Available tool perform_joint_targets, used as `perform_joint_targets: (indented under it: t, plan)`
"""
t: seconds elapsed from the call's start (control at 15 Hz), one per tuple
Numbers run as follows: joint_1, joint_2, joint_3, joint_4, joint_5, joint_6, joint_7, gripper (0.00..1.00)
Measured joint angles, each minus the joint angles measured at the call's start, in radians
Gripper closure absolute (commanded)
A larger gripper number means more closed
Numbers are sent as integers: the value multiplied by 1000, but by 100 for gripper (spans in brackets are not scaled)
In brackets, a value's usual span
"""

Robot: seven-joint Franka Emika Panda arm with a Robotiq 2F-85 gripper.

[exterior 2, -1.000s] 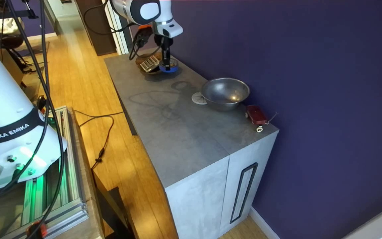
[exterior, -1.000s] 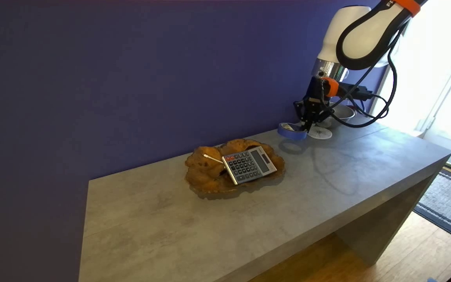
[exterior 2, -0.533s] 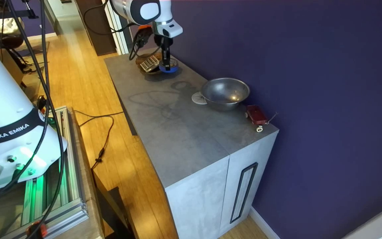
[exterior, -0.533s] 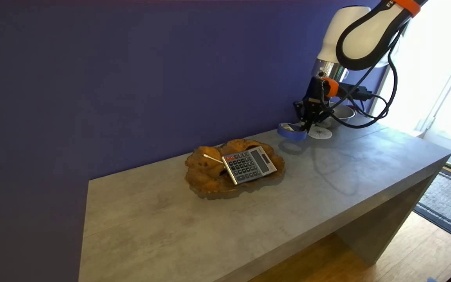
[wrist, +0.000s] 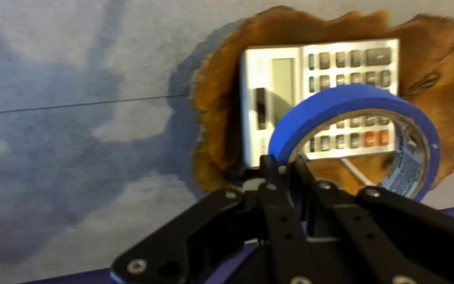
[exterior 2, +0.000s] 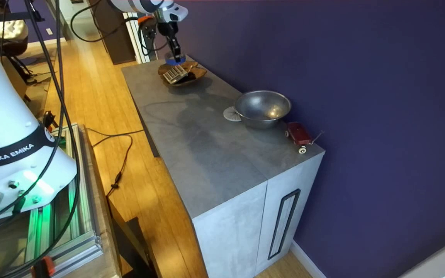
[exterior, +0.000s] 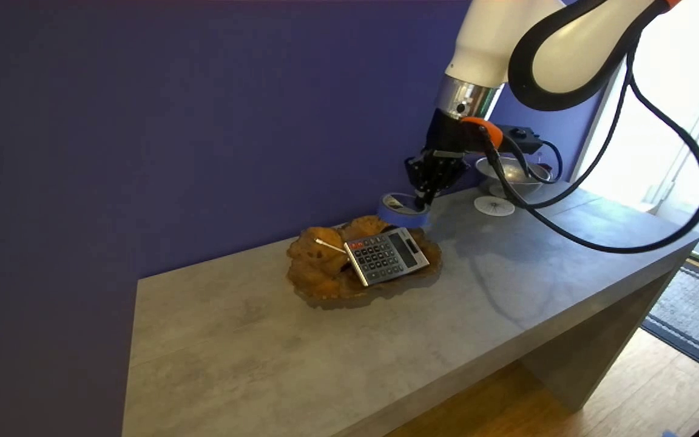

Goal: Move the blue tape to the left

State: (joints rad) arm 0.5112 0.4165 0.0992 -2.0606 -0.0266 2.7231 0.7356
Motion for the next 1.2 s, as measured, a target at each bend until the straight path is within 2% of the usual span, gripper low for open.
perform_joint_targets:
  t: [0.07, 0.27, 0.33, 0.4, 0.73, 1.2]
  plan:
    - [35, 9, 10, 35, -23, -10, -1, 88]
    - [101, 72, 41, 140, -46, -37, -11, 88]
    - [104, 90, 42, 157, -47, -38, -15, 88]
    - [101, 102, 41, 166, -48, -38, -22, 97]
    - [107, 144, 53, 199, -50, -23, -92, 97]
    - [274, 330, 73, 447, -57, -26, -304, 97]
